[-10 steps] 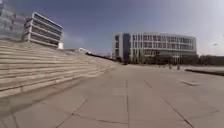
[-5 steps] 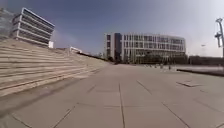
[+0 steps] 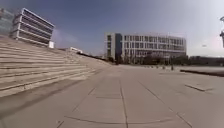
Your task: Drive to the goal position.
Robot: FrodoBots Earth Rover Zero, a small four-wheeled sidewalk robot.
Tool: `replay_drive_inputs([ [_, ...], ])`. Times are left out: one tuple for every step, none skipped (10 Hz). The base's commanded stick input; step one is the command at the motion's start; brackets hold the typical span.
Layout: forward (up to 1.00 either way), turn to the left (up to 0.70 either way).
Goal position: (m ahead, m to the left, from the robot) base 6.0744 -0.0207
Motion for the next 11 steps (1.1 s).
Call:
replay_drive_inputs([
  [0.7, -0.22],
  [0.7, -0.03],
  [0.7, 0.0],
  [0.7, 0.0],
  [0.7, 0.0],
  [0.7, 0.0],
  [0.7, 0.0],
  [0.7, 0.0],
  [0.7, 0.0],
  [0.7, 0.0],
  [0.7, 0.0],
])
